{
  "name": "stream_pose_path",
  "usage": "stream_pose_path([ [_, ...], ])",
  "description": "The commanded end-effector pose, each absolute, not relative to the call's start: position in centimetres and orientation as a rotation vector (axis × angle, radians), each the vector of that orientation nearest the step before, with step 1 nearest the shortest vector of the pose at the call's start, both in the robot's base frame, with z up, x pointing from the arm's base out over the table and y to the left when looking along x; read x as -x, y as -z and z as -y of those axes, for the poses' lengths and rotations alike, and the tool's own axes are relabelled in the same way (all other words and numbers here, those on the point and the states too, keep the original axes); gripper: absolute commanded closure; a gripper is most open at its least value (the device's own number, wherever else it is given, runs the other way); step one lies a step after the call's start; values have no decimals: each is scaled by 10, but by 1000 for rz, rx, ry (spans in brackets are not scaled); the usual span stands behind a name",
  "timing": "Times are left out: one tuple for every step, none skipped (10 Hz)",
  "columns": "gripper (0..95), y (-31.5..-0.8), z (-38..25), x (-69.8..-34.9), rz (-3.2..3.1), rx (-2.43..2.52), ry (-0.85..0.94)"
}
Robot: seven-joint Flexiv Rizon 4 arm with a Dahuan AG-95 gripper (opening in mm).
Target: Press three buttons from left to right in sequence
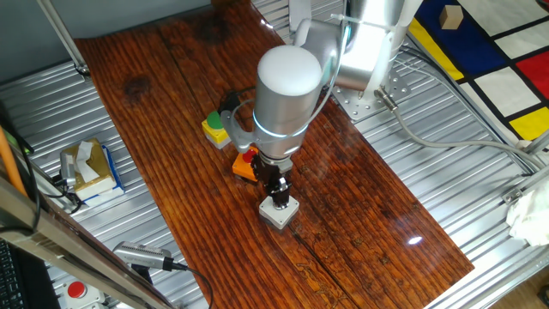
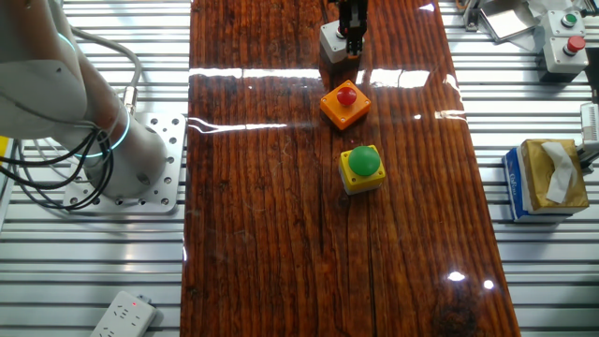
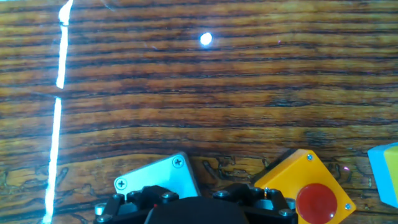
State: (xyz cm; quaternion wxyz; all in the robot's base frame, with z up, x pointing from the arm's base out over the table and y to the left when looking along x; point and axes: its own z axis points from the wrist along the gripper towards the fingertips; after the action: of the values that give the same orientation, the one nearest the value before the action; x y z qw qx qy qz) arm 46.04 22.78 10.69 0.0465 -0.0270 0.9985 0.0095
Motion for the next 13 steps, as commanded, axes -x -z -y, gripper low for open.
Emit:
stream_pose_path([
  [190,-105,-228,-462,-3041,72,-30],
  [190,-105,-228,-462,-3041,64,-31],
  [190,-105,-228,-462,-3040,60,-32],
  [190,-105,-227,-461,-3040,54,-32],
  [190,-104,-227,-459,-3038,54,-33],
  [190,-102,-225,-456,-3034,53,-37],
  [190,-101,-224,-455,-3034,53,-37],
  [190,-101,-224,-454,-3033,52,-38],
  [190,-100,-223,-453,-3033,53,-37],
  [190,-100,-223,-452,-3033,57,-36],
  [190,-99,-223,-451,-3031,58,-36],
  [190,-98,-222,-449,-3029,61,-36],
  [190,-98,-221,-447,-3029,64,-34],
])
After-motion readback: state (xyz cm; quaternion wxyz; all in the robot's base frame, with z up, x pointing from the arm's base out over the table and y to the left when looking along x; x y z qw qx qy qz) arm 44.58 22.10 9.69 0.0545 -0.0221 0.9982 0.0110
